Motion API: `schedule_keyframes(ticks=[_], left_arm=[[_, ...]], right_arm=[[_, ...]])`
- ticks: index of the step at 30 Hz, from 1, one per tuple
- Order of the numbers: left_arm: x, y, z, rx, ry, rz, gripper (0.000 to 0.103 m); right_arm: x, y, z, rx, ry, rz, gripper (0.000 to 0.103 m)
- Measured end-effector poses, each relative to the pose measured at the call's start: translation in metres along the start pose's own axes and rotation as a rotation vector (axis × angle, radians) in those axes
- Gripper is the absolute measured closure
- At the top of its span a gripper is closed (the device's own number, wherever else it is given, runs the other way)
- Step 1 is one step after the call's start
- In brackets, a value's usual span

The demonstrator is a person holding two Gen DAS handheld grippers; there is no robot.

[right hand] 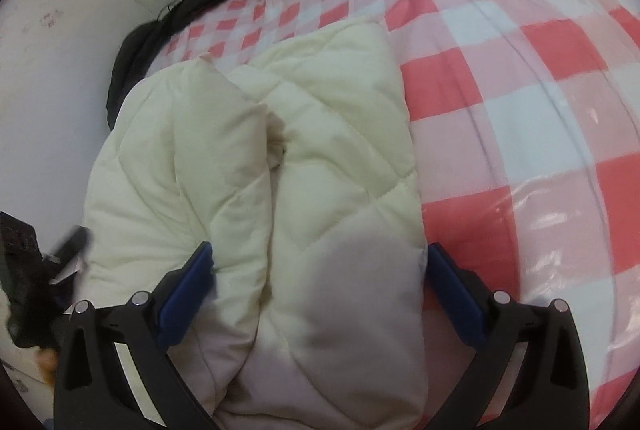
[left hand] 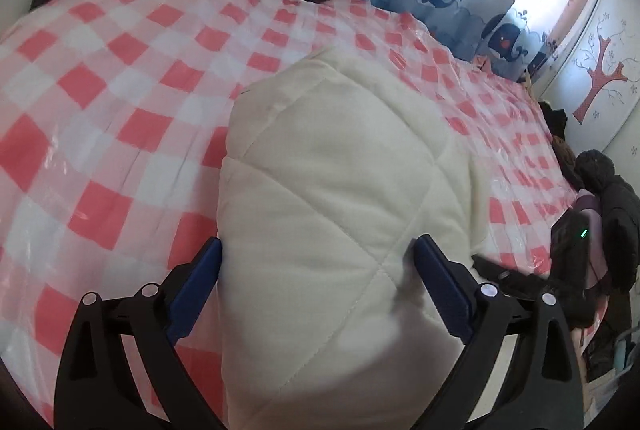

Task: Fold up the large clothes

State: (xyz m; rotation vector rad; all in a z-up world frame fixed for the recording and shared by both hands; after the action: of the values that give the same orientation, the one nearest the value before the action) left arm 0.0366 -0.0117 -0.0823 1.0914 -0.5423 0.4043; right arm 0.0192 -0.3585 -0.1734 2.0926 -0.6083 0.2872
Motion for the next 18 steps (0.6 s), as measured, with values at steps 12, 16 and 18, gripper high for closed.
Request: schedule_keyframes(ticks=[12, 16, 18], left_arm=[[0.001, -0.001, -0.003, -0.006, 0.014, -0.035, 0.012], [-0.004, -0.001, 0.007, 0.026, -0.058, -0.034, 0.012], [-0.005, 0.001, 0.004, 0.027, -0.050, -0.036, 0.012]], right_arm=[[0.080, 0.008, -0.045, -0.145, 0.131, 0.068, 0.005], [0.055, -0.043, 0.008, -0.059, -0.030, -0.051, 0.006], [0.054, -0.032, 0.002, -0.086, -0.020, -0.038, 0.006]])
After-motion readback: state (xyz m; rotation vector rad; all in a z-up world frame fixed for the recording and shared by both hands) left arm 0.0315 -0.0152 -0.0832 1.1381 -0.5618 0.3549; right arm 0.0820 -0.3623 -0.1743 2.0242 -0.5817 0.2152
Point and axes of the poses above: each gripper's, at about its wrist camera, not at the fingertips, and y roughly against the way its jaws point, z to its right, x to its top, the point moved 3 cm from there along -y, roughly the way its jaws point, and after that the axes turned 1 degree about -z, right-handed, at the moved point
